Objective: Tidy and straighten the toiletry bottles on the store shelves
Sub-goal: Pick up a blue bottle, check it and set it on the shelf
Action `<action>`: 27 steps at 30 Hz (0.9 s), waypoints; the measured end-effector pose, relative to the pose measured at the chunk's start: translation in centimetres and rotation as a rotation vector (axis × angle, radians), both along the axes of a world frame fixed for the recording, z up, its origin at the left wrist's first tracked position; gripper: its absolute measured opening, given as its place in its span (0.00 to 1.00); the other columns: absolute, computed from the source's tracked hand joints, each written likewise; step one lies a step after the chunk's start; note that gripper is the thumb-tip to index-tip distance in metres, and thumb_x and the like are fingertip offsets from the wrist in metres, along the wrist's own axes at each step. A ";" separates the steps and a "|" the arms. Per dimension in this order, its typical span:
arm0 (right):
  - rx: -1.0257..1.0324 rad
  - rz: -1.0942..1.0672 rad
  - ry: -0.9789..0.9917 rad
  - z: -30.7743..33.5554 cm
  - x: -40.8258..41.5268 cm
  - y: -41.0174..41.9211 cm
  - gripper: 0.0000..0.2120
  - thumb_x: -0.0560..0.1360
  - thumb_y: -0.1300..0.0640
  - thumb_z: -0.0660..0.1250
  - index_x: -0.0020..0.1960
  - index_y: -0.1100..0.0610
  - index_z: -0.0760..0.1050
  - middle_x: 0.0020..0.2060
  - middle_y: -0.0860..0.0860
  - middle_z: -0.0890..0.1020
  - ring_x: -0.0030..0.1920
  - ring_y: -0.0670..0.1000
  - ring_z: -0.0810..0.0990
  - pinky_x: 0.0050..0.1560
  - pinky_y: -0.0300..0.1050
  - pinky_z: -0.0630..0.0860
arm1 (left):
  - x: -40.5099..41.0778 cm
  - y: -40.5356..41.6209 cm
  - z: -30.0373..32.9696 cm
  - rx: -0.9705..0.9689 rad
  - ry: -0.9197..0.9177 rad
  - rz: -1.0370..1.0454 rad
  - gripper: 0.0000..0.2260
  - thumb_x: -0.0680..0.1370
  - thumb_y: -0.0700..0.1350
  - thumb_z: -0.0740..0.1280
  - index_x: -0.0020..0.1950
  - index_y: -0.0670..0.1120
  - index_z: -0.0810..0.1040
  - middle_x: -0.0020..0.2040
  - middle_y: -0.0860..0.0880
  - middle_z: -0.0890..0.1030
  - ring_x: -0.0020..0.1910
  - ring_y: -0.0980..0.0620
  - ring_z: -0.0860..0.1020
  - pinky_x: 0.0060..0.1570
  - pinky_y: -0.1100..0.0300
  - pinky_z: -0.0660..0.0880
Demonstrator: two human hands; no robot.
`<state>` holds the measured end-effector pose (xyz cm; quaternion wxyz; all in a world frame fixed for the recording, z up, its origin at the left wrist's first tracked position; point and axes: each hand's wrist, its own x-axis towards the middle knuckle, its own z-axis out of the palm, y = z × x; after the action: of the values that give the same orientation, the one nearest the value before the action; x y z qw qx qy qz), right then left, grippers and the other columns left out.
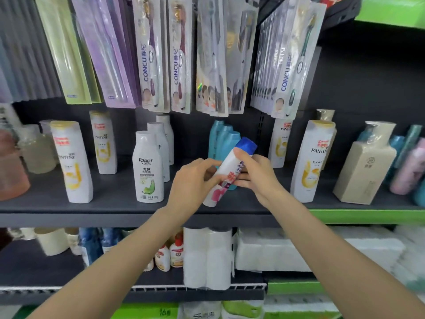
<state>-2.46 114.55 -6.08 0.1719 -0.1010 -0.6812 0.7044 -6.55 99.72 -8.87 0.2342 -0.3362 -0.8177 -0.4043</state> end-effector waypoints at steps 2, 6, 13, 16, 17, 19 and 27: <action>-0.096 0.038 0.019 0.2 0.3 0.4 0.15 0.76 0.50 0.66 0.56 0.59 0.74 0.53 0.60 0.81 0.50 0.57 0.83 0.51 0.53 0.80 | 0.0 -0.9 0.2 0.018 -0.149 -0.119 0.20 0.71 0.53 0.71 0.62 0.50 0.78 0.51 0.52 0.82 0.47 0.60 0.80 0.49 0.68 0.77; -0.371 0.163 0.097 0.4 1.0 1.3 0.12 0.77 0.52 0.64 0.57 0.58 0.72 0.56 0.62 0.79 0.55 0.59 0.81 0.54 0.53 0.79 | 0.0 -2.0 0.9 0.012 -0.495 -0.274 0.25 0.71 0.57 0.68 0.67 0.51 0.73 0.55 0.52 0.81 0.52 0.59 0.79 0.50 0.68 0.76; -0.513 0.261 0.164 -0.1 1.7 2.3 0.11 0.79 0.58 0.61 0.57 0.62 0.74 0.50 0.59 0.84 0.50 0.55 0.84 0.48 0.47 0.82 | 0.4 -2.4 1.0 -0.007 -0.300 -0.151 0.19 0.69 0.53 0.74 0.58 0.52 0.76 0.51 0.57 0.80 0.49 0.60 0.77 0.46 0.72 0.71; -0.477 0.267 0.181 -0.5 2.0 2.8 0.09 0.79 0.60 0.61 0.55 0.62 0.75 0.47 0.57 0.85 0.50 0.52 0.84 0.50 0.45 0.81 | 0.6 -2.7 1.1 -0.038 -0.065 -0.050 0.24 0.66 0.52 0.77 0.59 0.52 0.74 0.53 0.55 0.76 0.49 0.61 0.74 0.45 0.75 0.67; -0.442 0.275 0.188 -0.7 2.1 3.0 0.10 0.79 0.60 0.61 0.57 0.62 0.75 0.49 0.56 0.85 0.52 0.51 0.83 0.52 0.44 0.80 | 0.7 -2.7 1.1 -0.037 -0.011 -0.029 0.25 0.66 0.50 0.77 0.60 0.51 0.73 0.54 0.54 0.75 0.49 0.60 0.73 0.46 0.75 0.67; -0.408 0.289 0.195 -1.2 2.1 3.4 0.13 0.78 0.61 0.61 0.62 0.62 0.74 0.54 0.57 0.83 0.56 0.52 0.82 0.55 0.44 0.79 | 0.8 -2.6 1.1 -0.044 0.075 0.016 0.26 0.67 0.47 0.77 0.62 0.49 0.72 0.56 0.52 0.73 0.51 0.58 0.72 0.47 0.71 0.67; -0.425 0.324 0.183 -1.6 1.9 4.3 0.15 0.78 0.62 0.62 0.64 0.59 0.73 0.59 0.57 0.81 0.58 0.54 0.80 0.57 0.47 0.78 | 0.8 -2.2 1.1 -0.077 0.206 0.071 0.28 0.68 0.44 0.76 0.66 0.46 0.72 0.59 0.50 0.73 0.57 0.54 0.71 0.52 0.65 0.66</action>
<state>-0.54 118.88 -7.68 0.0929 0.0394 -0.5069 0.8561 -5.70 97.55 -7.73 0.3182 -0.3556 -0.8157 -0.3271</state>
